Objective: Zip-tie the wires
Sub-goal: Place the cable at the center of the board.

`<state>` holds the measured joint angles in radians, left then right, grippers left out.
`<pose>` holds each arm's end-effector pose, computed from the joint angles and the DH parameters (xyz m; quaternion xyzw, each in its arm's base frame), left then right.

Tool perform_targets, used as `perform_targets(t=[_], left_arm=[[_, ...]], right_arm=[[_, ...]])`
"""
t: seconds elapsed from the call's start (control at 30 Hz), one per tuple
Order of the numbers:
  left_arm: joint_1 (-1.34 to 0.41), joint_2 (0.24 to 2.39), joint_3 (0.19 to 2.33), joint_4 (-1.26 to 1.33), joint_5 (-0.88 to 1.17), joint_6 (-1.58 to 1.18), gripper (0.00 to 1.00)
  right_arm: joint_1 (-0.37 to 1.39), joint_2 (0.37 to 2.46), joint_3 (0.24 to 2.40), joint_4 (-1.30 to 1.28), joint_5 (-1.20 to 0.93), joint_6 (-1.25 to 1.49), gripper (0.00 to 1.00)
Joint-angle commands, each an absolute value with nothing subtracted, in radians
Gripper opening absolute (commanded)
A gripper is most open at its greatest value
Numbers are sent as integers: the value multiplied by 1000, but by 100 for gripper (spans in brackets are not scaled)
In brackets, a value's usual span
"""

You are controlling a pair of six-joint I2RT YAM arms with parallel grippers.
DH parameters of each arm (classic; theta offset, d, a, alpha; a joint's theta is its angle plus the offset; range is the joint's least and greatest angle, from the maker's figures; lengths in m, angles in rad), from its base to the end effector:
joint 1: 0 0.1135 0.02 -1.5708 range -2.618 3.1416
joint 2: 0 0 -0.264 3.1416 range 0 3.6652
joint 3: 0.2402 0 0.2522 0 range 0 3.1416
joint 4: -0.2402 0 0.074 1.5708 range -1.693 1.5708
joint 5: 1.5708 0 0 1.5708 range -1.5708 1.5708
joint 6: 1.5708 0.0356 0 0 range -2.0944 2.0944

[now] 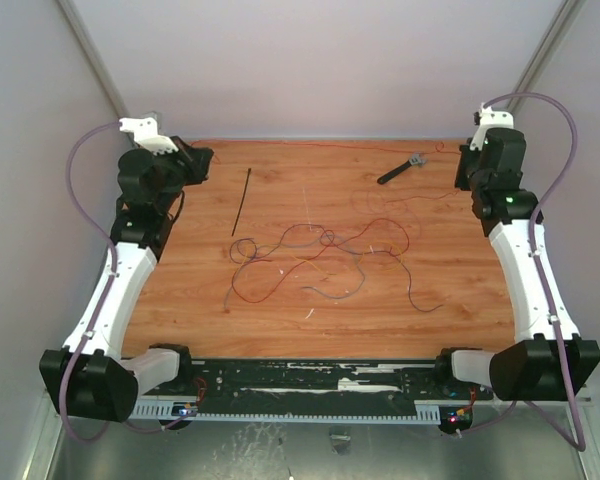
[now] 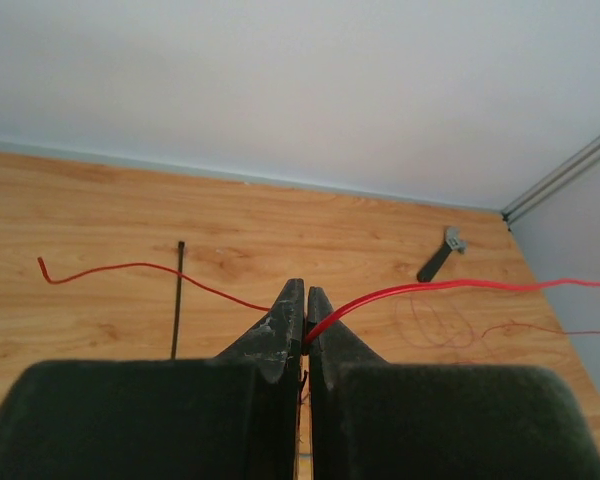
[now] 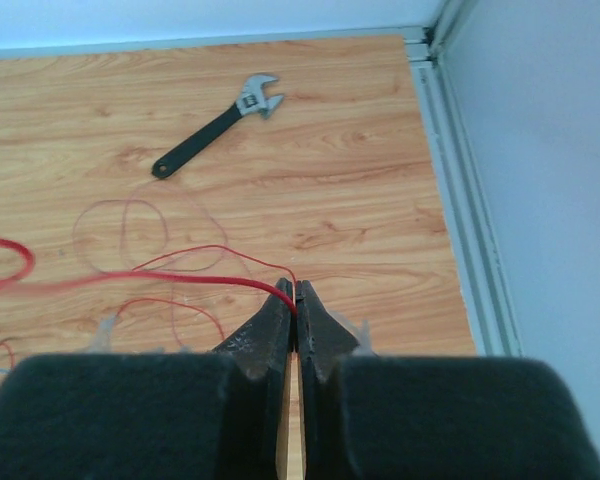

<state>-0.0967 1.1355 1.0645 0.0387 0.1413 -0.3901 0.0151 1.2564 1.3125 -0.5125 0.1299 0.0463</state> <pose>0.2647 -0.0307 0.3918 -0.0562 0.7161 -0.2164 0.6612 0.2777 -0.0004 0.3900 0.0475 0.8463 -0.0389 0.5291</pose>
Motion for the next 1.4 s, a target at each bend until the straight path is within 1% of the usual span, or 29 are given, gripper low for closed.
perform_targets(t=[0.0, 0.17, 0.37, 0.53, 0.73, 0.97, 1.13, 1.37], left_arm=[[-61, 1102, 1065, 31, 174, -415, 0], [-17, 1113, 1071, 14, 244, -437, 0], [-1, 1114, 1058, 8, 308, -454, 0], [-2, 1077, 984, -6, 450, -496, 0], [-2, 946, 838, -90, 506, -531, 0], [-2, 820, 841, -240, 526, -620, 0], [-2, 793, 792, -275, 634, -745, 0], [-2, 735, 781, -423, 613, -719, 0]], right_arm=[[-13, 1240, 1322, -505, 229, 34, 0], [-22, 1250, 1347, -473, 289, 26, 0], [-24, 1233, 1354, -474, 210, 37, 0], [-22, 1172, 1334, -619, 111, 49, 0], [-22, 1098, 1332, -777, 142, 32, 0], [-22, 1118, 1400, -966, 124, 25, 0], [-23, 1130, 1419, -1040, 130, 30, 0], [-21, 1126, 1437, -1081, 119, 31, 0]])
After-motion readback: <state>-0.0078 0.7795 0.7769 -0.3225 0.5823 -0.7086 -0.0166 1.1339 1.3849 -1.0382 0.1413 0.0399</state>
